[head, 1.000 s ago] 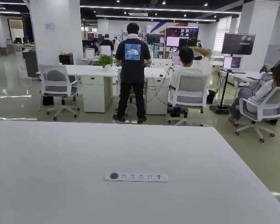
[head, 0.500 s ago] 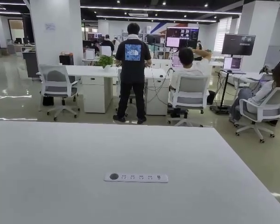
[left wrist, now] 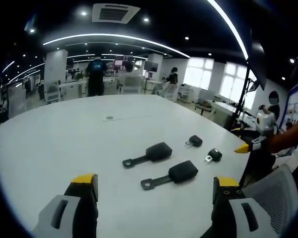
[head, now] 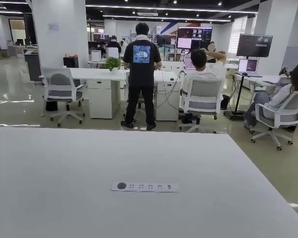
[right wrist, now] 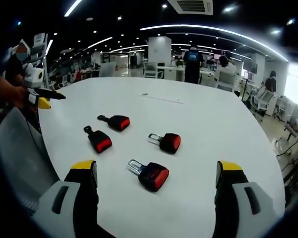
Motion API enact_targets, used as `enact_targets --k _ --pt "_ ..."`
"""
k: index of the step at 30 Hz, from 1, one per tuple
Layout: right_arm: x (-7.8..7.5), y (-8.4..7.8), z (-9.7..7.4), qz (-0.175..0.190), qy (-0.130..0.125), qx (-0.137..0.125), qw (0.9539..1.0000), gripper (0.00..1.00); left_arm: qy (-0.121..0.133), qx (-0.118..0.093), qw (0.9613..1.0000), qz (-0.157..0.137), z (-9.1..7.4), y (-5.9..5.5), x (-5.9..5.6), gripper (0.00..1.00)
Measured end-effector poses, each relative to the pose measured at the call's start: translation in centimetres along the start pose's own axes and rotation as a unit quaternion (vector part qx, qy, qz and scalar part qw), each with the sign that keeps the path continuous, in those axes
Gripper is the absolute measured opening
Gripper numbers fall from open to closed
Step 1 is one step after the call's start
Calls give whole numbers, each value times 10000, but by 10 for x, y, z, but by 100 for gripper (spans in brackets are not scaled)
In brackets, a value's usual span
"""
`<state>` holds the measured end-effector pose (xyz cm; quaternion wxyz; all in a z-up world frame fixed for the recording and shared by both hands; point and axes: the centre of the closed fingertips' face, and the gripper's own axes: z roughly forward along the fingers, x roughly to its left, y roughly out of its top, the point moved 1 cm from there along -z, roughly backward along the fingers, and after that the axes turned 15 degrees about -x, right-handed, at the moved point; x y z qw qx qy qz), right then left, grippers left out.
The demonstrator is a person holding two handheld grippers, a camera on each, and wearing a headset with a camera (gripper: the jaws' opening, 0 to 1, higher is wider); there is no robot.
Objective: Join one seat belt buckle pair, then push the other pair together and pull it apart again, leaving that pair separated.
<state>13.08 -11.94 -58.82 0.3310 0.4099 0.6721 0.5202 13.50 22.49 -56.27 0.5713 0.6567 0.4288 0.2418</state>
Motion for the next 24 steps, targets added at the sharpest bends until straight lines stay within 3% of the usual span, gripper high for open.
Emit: enact_targets --k 8,24 --pt "3 -3 -1 -13 70 62 10000 99 -41 52 10000 -28 4 -7 4 98" --pt "1 -12 7 -68 370 270 9989 97 -239 171 9994 -154 24 -18 -9 97"
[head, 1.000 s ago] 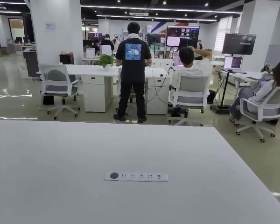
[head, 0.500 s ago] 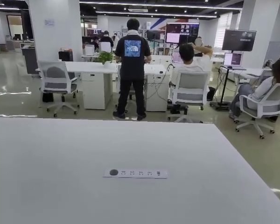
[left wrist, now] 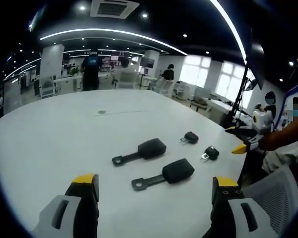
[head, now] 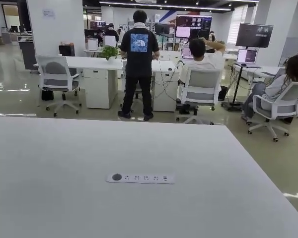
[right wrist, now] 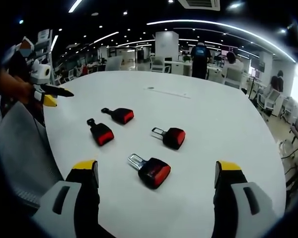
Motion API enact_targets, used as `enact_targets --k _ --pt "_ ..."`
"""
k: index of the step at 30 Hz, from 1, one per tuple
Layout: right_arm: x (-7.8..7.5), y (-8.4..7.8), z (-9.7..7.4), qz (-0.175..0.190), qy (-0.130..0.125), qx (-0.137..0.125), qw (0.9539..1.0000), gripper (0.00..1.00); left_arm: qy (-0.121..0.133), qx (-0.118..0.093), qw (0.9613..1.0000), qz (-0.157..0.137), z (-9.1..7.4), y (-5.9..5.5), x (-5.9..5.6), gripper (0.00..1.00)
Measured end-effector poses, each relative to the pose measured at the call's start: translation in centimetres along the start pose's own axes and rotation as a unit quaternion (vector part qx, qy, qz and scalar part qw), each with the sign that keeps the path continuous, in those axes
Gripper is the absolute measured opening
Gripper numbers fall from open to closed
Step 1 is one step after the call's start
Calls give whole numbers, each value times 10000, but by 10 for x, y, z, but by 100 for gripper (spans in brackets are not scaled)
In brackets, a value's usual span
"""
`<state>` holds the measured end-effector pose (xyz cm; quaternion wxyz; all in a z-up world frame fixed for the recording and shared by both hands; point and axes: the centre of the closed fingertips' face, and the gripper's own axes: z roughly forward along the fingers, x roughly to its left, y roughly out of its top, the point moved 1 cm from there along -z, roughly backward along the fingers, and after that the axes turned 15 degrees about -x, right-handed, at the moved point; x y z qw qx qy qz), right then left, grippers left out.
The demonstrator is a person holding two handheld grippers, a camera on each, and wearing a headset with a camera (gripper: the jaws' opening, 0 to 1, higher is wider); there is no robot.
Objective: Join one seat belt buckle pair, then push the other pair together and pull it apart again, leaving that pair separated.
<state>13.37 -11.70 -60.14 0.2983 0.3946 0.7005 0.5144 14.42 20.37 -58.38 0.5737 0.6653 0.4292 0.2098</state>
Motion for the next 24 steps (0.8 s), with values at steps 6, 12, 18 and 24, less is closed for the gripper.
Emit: enact_targets --k 6,12,18,24 --pt "1 1 10 -52 187 84 9998 97 -108 68 9999 40 10 -1 -4 95" --pt "1 0 20 -66 347 129 9993 96 -317 264 9990 173 19 -7 -7 94" --pt "2 -6 29 -109 520 243 9983 95 -466 375 9979 236 28 -12 -5 92" --pt "3 -7 33 -121 667 305 9972 91 -637 538 9962 269 40 -21 -9 90"
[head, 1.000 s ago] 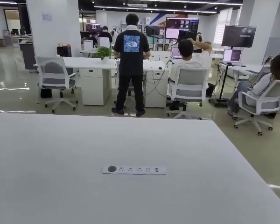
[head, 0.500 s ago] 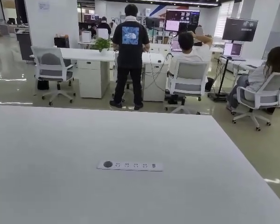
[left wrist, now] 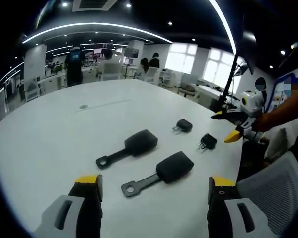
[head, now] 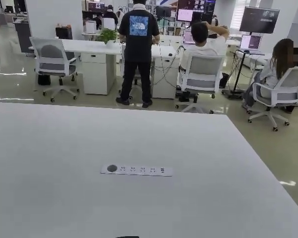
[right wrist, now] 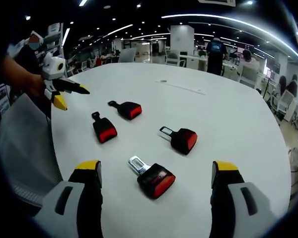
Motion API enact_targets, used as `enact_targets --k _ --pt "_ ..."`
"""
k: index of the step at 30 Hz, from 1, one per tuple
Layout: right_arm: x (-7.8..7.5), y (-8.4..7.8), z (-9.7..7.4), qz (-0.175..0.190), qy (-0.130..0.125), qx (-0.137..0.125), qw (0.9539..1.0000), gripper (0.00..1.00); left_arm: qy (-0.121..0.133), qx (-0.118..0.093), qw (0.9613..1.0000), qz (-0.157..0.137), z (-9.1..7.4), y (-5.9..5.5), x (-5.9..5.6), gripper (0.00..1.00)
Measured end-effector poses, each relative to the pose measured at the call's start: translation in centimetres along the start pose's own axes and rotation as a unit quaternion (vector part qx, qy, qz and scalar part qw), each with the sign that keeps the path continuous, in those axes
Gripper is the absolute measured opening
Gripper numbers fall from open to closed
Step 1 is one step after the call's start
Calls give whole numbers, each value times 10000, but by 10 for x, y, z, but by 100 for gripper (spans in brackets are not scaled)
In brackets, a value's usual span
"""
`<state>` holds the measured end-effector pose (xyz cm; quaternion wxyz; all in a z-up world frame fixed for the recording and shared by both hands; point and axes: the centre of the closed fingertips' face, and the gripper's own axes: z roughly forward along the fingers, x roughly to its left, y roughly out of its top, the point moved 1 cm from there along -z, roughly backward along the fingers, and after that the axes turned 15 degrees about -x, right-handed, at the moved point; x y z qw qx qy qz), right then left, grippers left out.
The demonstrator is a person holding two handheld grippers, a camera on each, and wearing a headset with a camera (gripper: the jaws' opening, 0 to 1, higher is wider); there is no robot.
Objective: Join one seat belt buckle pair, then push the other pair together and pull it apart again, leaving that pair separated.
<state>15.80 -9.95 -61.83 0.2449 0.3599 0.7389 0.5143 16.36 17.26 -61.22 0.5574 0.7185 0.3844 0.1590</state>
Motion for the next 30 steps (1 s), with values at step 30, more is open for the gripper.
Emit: enact_targets --k 30 --pt "-6 -34 26 -15 888 531 9946 85 -1193 836 9878 550 60 -28 -20 83"
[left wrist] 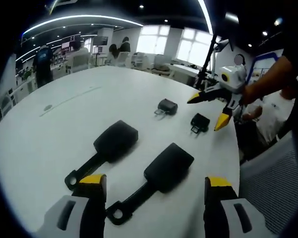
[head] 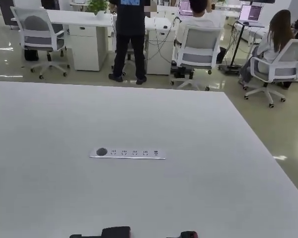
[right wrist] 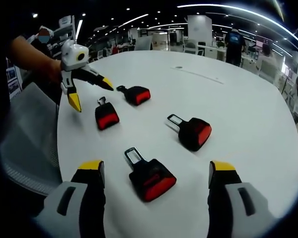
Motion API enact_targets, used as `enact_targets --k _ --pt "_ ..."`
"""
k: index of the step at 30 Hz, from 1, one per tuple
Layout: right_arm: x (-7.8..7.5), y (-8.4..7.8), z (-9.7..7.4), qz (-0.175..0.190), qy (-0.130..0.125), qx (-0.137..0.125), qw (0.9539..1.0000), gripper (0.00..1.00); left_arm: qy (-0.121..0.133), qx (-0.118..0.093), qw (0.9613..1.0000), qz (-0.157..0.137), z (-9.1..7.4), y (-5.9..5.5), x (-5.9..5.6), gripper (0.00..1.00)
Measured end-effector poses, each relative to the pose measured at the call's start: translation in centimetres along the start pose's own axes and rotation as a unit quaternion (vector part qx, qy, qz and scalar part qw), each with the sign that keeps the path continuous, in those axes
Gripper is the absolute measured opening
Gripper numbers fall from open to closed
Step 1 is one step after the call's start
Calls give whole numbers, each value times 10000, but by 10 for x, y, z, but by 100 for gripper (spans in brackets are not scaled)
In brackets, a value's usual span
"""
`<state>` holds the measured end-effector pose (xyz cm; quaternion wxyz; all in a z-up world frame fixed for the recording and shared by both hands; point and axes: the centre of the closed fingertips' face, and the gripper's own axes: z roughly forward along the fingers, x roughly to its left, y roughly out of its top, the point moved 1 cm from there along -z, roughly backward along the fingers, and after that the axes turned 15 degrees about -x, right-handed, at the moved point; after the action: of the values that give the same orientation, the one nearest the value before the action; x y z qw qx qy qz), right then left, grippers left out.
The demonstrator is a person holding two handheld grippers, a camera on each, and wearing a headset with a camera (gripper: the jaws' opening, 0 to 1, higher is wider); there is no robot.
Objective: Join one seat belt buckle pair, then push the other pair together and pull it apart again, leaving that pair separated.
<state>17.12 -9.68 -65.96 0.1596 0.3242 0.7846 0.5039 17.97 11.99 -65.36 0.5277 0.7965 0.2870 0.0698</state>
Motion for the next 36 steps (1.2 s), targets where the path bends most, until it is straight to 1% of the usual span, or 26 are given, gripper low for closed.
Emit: enact_targets --k 2,4,7,12,13,14,17,19,21,23,25,27,28,30,32,34,35,36 --pt "1 0 -1 0 58 45 10000 84 -82 25 9999 63 3 -2 0 80" --pt "4 1 -2 -7 132 79 9999 83 -239 99 9995 157 8 -5 -2 80" --pt "5 -4 -2 -58 300 216 9993 80 -392 190 9985 322 13 -6 -6 77" --pt "2 -12 -1 -88 474 326 9983 77 -604 297 9965 497 24 -5 -15 73" --pt "3 -13 -1 -95 509 343 9981 76 -705 322 9952 599 27 -3 -20 72" --pt "5 -15 -1 -112 577 381 9975 75 -764 361 9943 651 27 -4 -21 70" --pt "5 -19 -1 -195 692 472 9963 70 -947 613 9902 829 30 -11 -22 68" --pt "4 -22 -1 -256 769 524 9953 68 -1045 658 9883 898 31 -11 -23 65" --pt "4 -22 -1 -273 818 563 9947 68 -1083 636 9874 961 32 -8 -24 61" --pt "4 -23 -1 -274 878 605 9939 67 -1126 668 9866 971 33 -9 -22 58" --pt "5 -26 -1 -306 974 674 9925 63 -1246 738 9838 1055 33 -12 -24 53" --pt "8 -27 -1 -416 1083 732 9905 61 -1333 845 9805 1167 31 -14 -25 50" --pt "9 -27 -1 -454 1118 758 9898 61 -1361 807 9797 1229 31 -12 -26 50" --pt "11 -29 0 -534 1199 816 9880 61 -1357 827 9796 1229 30 -12 -24 49" --pt "11 -30 0 -570 1255 875 9866 61 -1333 827 9792 1288 30 -12 -21 44" --pt "9 -30 0 -598 1286 890 9859 59 -1361 804 9792 1271 30 -12 -21 38" --pt "9 -30 0 -616 1304 903 9854 59 -1347 796 9796 1258 31 -12 -22 38" --pt "9 -30 0 -641 1322 922 9848 58 -1345 796 9790 1306 31 -13 -21 38"
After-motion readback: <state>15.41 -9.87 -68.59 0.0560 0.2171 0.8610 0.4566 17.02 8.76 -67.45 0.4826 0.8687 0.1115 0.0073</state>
